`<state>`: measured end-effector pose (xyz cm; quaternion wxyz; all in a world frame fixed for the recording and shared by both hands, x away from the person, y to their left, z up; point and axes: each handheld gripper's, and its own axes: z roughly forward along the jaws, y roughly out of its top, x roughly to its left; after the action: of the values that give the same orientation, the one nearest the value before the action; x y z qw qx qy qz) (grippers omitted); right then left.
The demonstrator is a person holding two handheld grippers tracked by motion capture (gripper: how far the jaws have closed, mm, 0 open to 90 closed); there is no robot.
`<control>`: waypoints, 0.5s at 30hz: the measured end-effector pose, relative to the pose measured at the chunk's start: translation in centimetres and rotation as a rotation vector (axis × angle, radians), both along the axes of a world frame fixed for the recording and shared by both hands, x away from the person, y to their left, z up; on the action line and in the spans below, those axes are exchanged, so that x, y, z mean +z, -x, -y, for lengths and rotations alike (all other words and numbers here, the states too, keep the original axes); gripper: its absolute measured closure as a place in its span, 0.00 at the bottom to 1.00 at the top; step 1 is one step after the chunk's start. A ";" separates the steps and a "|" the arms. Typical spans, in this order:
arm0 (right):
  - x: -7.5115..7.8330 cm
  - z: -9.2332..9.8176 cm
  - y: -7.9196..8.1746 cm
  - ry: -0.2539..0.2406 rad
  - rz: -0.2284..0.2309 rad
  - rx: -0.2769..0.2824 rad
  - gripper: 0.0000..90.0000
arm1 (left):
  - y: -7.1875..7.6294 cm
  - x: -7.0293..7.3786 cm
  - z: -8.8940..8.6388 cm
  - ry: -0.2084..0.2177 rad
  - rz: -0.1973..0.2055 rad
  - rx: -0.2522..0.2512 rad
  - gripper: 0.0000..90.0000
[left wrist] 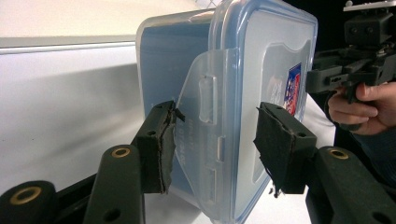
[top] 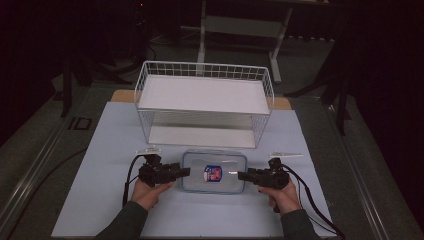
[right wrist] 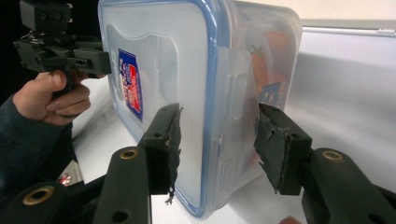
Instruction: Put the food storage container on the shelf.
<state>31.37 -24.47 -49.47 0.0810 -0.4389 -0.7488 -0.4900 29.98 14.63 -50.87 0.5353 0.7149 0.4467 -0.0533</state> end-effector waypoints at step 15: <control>0.0 -0.5 0.9 -0.017 0.025 -0.047 0.57 | 0.7 0.1 -0.2 0.005 -0.024 0.026 0.54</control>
<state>30.45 -23.98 -49.50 0.0640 -0.4495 -0.7350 -0.5037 29.28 14.86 -50.75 0.5324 0.7071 0.4620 -0.0560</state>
